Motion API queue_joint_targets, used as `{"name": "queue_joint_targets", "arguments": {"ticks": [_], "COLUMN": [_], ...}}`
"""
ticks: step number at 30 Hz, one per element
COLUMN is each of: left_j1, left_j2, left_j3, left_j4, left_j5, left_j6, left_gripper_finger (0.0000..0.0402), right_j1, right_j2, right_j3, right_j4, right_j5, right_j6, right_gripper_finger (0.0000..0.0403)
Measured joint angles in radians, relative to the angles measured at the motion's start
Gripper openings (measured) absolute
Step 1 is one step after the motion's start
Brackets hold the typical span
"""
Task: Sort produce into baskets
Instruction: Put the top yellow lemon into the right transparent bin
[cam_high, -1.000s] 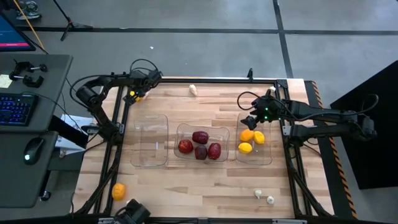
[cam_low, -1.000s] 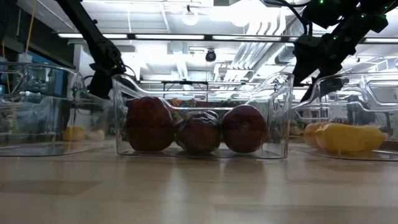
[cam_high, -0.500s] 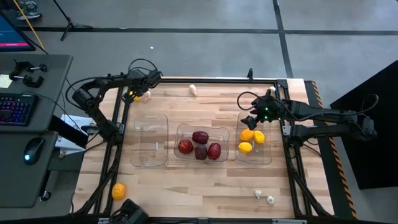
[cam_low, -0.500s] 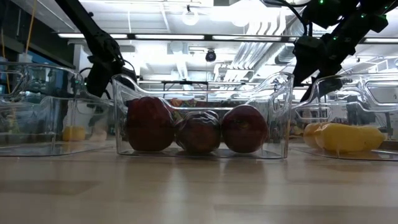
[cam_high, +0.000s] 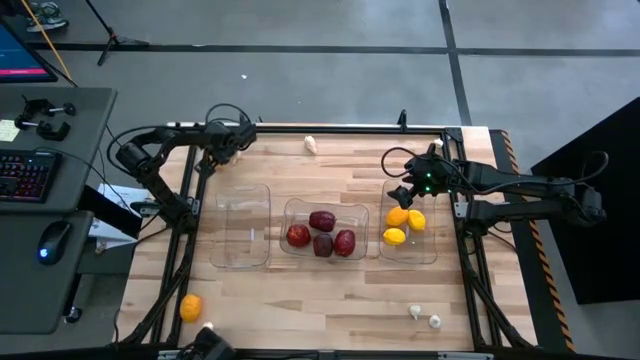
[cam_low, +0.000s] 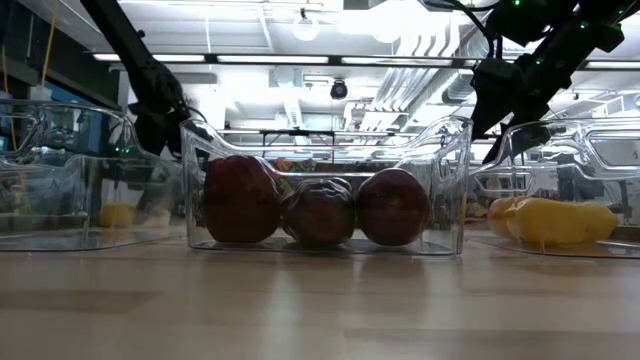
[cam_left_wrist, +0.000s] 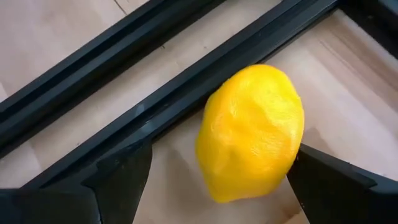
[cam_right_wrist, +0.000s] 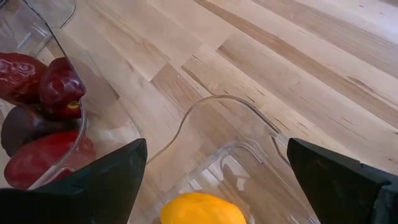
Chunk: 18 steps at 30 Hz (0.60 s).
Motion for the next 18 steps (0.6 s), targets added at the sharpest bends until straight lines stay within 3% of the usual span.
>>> {"name": "queue_joint_targets", "arguments": {"ticks": [6, 11, 15, 18], "left_j1": [0.000, 0.008, -0.002, -0.032], "left_j2": [0.000, 0.000, -0.012, -0.058], "left_j3": [-0.011, -0.011, -0.011, -0.013], "left_j4": [0.037, 0.114, 0.074, 0.060], "left_j5": [-0.016, -0.037, -0.030, -0.066], "left_j6": [0.015, 0.086, 0.113, 0.183], "left_gripper_finger": [0.0304, 0.0224, 0.0148, 0.0122], "right_j1": [0.000, 0.000, 0.000, 0.000], "right_j2": [0.000, 0.000, 0.000, 0.000], "right_j3": [0.000, 0.000, 0.000, 0.000], "right_j4": [0.000, 0.000, 0.001, 0.001], "right_j5": [0.000, 0.000, 0.000, 0.000], "right_j6": [0.000, 0.007, 0.048, 0.053], "right_gripper_finger": [0.0379, 0.0379, 0.0379, 0.0379]}}
